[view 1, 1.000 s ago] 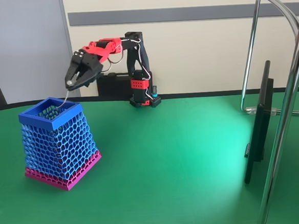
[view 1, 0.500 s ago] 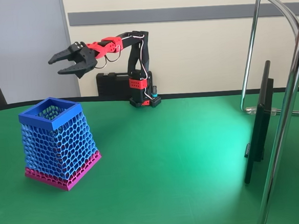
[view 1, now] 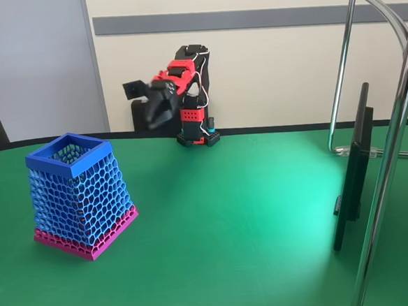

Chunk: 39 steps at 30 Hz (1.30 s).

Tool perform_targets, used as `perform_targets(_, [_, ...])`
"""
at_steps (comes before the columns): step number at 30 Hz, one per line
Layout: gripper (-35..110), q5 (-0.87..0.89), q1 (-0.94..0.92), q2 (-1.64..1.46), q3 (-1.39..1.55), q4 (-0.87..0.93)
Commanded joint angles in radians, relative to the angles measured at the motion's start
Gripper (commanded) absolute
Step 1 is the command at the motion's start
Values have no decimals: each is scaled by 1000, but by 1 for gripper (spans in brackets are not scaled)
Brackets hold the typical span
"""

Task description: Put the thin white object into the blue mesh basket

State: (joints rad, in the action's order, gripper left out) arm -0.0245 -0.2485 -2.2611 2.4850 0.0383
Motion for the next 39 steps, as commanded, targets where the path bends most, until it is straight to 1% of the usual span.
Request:
perform_targets(1, [6, -121, 81, -104, 137, -46])
perform_targets(3, [1, -170, 120, -149, 212, -57])
perform_targets(4, [0, -172, 132, -175, 250, -67])
perform_targets(11, [0, -224, 206, -353, 454, -74])
perform_targets(16, [0, -227, 229, -483, 584, -52])
perform_targets(26, [0, -147, 238, -739, 598, 356])
perform_targets(39, [1, -87, 275, -1057, 598, 798])
